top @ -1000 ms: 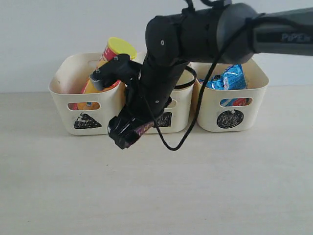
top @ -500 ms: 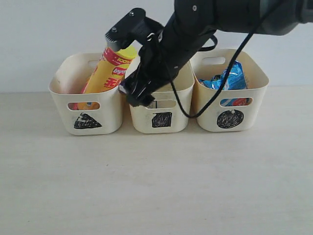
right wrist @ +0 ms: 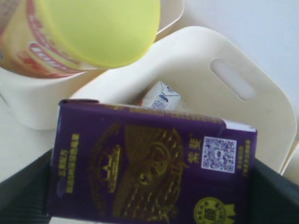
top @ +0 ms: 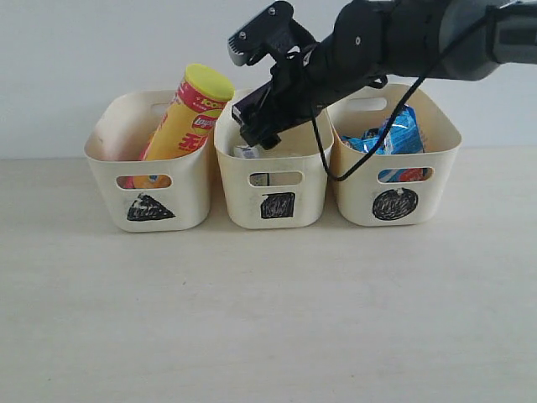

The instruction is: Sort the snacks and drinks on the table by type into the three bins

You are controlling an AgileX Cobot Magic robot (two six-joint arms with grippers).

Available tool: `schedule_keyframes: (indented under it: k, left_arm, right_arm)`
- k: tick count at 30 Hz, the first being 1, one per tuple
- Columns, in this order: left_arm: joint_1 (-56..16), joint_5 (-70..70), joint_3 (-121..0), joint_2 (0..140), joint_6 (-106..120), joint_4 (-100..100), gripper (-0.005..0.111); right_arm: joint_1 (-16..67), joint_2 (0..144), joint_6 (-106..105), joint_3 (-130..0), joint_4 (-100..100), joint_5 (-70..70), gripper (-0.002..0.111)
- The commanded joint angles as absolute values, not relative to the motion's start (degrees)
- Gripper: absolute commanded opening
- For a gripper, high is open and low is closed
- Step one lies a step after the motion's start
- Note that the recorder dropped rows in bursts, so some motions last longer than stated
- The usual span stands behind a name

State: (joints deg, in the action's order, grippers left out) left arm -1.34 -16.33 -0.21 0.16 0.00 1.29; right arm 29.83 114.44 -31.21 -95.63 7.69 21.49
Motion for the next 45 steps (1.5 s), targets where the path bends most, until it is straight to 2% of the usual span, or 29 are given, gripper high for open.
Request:
schedule_keyframes:
  k: [1, 6, 8, 11, 16, 20, 22, 24, 32, 35, 38, 42, 45]
  left_arm:
    - [-1.2, -15.9, 0.0, 0.0, -0.4, 0.9, 0.004]
    - [-1.2, -15.9, 0.0, 0.0, -0.4, 0.9, 0.004]
    - [-1.2, -15.9, 0.0, 0.0, -0.4, 0.9, 0.004]
    - [-1.2, -15.9, 0.0, 0.0, -0.4, 0.9, 0.004]
    - [-1.2, -15.9, 0.0, 0.0, -0.4, 0.9, 0.004]
    - [-1.2, -15.9, 0.0, 0.0, -0.4, 0.9, 0.004]
    - [-1.2, -15.9, 0.0, 0.0, -0.4, 0.9, 0.004]
    - [-1.2, -15.9, 0.0, 0.0, -0.4, 0.9, 0.004]
    - [-1.2, -15.9, 0.0, 0.0, -0.4, 0.9, 0.004]
    - [-1.2, -15.9, 0.0, 0.0, -0.4, 0.9, 0.004]
    - [-1.2, -15.9, 0.0, 0.0, -0.4, 0.9, 0.004]
    - [-1.2, -15.9, 0.0, 0.0, -0.4, 0.9, 0.004]
    - [-1.2, -15.9, 0.0, 0.0, -0.4, 0.9, 0.004]
  right_arm:
    - [28.6, 117.6, -31.6, -98.6, 7.9, 17.9, 0.000]
    - [28.5, 120.7, -31.4, -101.3, 8.3, 15.8, 0.001]
    - [28.5, 121.8, -31.5, -101.7, 8.3, 15.2, 0.005]
    - [28.5, 122.7, -32.1, -102.0, 8.3, 14.7, 0.020]
    - [28.5, 123.3, -32.1, -102.0, 8.3, 13.2, 0.059]
    - [28.5, 123.3, -31.5, -102.0, 8.3, 11.8, 0.086]
    - [28.5, 123.3, -31.5, -102.0, 8.3, 11.7, 0.091]
    - [28.5, 123.3, -30.6, -102.0, 8.3, 12.2, 0.092]
    - [28.5, 122.2, -30.0, -102.0, 8.3, 15.6, 0.092]
    - [28.5, 120.3, -29.4, -102.0, 8.3, 20.0, 0.083]
    - [28.5, 118.1, -28.2, -102.0, 8.3, 25.7, 0.055]
    - [28.5, 115.8, -27.8, -102.0, 7.9, 34.6, 0.000]
    - [28.5, 114.6, -27.5, -102.0, 7.8, 39.8, 0.003]
